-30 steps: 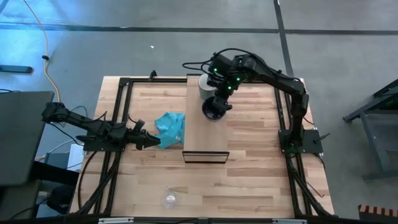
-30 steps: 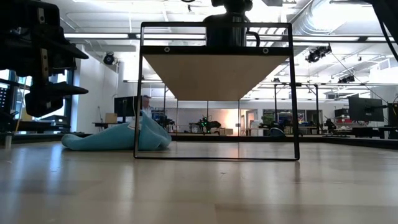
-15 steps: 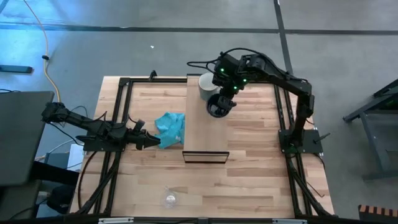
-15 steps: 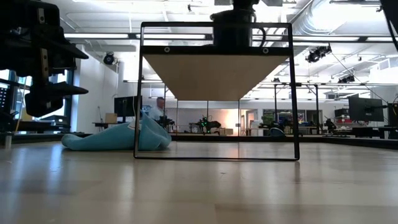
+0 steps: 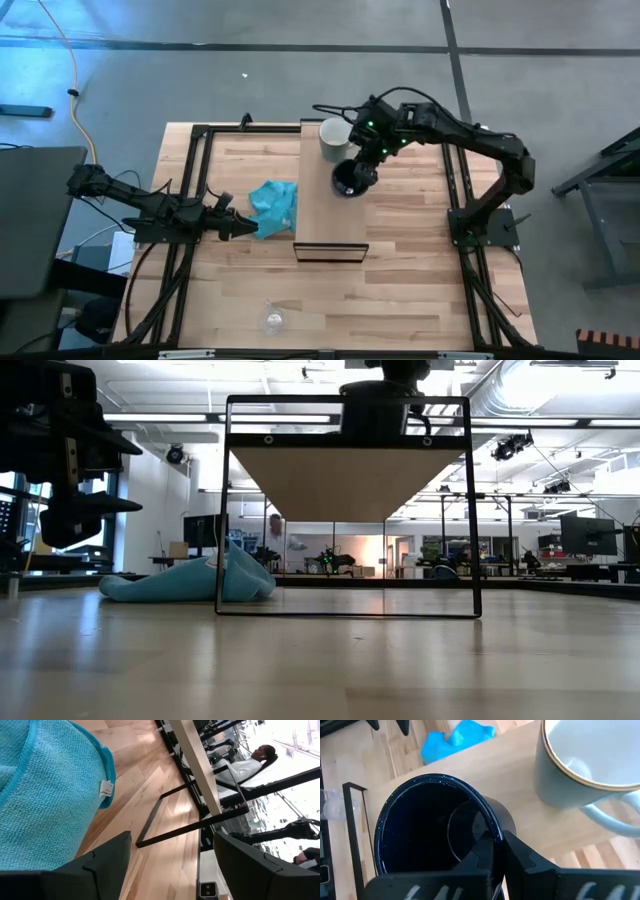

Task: Stack small to large cups/mugs on shelf
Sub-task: Put the black mug on the shelf

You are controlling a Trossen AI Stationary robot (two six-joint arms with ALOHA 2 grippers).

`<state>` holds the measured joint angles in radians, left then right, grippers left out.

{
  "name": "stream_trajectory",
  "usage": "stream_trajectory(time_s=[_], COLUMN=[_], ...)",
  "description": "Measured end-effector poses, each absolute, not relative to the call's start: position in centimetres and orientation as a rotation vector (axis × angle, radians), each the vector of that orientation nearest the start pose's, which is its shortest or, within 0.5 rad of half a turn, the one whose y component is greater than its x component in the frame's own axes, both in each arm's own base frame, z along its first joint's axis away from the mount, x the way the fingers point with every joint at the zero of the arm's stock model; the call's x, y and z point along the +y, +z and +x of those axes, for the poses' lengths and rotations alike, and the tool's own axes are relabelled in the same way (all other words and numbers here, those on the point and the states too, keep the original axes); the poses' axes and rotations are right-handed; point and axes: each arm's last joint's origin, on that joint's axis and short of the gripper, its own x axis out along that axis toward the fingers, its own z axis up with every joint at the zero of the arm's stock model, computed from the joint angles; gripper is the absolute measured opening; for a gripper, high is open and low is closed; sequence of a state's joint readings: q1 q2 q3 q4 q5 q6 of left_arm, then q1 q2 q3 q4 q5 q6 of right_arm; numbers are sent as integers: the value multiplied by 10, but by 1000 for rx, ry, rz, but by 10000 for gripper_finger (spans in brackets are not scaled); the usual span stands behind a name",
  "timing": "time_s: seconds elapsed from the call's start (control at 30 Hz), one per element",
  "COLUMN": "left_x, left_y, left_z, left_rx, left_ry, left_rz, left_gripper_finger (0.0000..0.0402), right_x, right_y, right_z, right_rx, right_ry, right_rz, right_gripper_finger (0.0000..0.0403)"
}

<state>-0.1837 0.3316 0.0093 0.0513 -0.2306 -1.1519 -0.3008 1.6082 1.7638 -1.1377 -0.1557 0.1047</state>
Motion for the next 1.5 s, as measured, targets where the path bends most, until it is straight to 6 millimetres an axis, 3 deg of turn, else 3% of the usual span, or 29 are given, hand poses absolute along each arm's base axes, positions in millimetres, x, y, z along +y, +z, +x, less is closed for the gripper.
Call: stream_trajectory(time_s=[0.23,0.67,1.5], left_x=[-14,-14,-14], left_y=[143,143,143], left_z=[113,113,113], left_rx=[193,191,191], left_ry=[213,215,214], left_rz=[-1084,-1084,-1080], left_gripper_finger=[271,271,271], right_x=[-98,-105,-112], right_y=[391,372,369], right_z=[307,323,330], right_rx=[909,976,939], right_ry=[-188,-156,-180], right_rz=[366,431,459], right_gripper_finger=[0,0,0])
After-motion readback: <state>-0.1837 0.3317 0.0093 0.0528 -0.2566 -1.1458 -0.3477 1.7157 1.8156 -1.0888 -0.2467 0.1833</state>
